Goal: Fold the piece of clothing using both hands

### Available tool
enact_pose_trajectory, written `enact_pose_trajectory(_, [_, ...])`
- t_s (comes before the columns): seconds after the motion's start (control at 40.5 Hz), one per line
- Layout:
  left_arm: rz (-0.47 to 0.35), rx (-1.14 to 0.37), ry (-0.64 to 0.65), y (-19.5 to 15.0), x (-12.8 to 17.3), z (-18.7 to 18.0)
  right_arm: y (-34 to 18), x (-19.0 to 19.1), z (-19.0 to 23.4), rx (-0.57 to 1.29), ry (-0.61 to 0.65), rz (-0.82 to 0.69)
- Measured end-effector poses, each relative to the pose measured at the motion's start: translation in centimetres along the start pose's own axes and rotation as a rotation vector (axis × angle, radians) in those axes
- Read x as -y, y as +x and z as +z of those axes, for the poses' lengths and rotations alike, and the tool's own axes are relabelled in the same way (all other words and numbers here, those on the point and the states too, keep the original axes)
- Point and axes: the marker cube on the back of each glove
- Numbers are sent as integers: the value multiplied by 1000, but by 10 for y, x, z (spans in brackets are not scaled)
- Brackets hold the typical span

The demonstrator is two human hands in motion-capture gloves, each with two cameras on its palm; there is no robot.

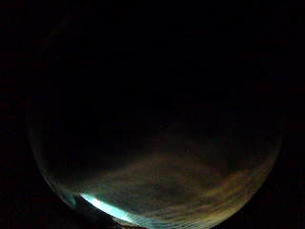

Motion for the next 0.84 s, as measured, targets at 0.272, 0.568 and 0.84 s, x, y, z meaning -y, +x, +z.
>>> enact_pose_trajectory(0.272, [72,-7,-143,34,-18,8,-11,-42,-108,-27,-138,-123])
enact_pose_trajectory(0.568, [236,-32,-229,88,-35,0,48,-88,-243,-851,27,196])
enact_pose_trajectory(0.84, [314,-41,-228,112,-47,-1,91,-121,-304,-836,242,323])
